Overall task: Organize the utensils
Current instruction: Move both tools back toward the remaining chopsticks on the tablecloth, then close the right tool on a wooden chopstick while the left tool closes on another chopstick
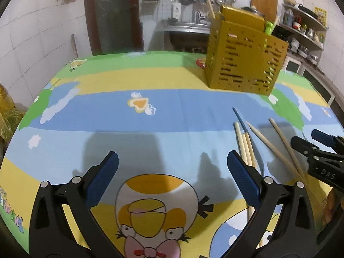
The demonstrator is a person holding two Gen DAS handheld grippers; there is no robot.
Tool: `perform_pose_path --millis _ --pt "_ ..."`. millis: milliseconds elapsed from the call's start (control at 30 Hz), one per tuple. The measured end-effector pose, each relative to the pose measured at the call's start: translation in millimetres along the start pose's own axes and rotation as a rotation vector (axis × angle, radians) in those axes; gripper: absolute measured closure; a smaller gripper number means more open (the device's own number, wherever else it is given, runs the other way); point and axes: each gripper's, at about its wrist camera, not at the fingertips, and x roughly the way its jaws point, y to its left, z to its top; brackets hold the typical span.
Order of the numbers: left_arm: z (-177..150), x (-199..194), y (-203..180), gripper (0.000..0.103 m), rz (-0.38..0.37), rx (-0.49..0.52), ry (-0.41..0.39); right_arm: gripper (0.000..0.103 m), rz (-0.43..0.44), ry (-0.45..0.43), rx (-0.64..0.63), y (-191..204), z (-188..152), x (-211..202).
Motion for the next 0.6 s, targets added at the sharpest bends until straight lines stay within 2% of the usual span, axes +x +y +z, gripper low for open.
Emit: perform_pose_path --millis 100,167,233,267,300,433,600 --pt "2.2 2.3 -8.2 0.005 -0.016 0.002 0.017 0.049 0.007 0.040 -0.012 7.1 1.6 9.1" --pt "4.4 5.4 -16.0 0.005 -0.032 0.017 0.037 0.056 0.013 0.071 -0.020 12.6 2.8 16.4" --pt "4.5 7.6 -23.7 0.005 -0.038 0.039 0.051 0.070 0.016 0.069 -0.029 16.4 2.8 16.2" --pt "3.7 9.1 -29.0 0.005 -0.036 0.056 0.057 0.087 0.015 0.067 -0.033 17.6 2.7 15.4" --pt "3.0 10.2 -32.4 0.005 -0.034 0.068 0.061 0.094 0.008 0.068 -0.037 18.0 2.4 14.4" --pt "-0.7 16.9 -41.5 0.005 -0.016 0.100 0.090 0.095 0.024 0.073 -0.013 7.1 -1.5 9.2" --pt "0.6 19.7 -37.4 0.005 -0.028 0.076 0.105 0.095 0.049 0.073 0.017 -5.1 -6.9 4.8"
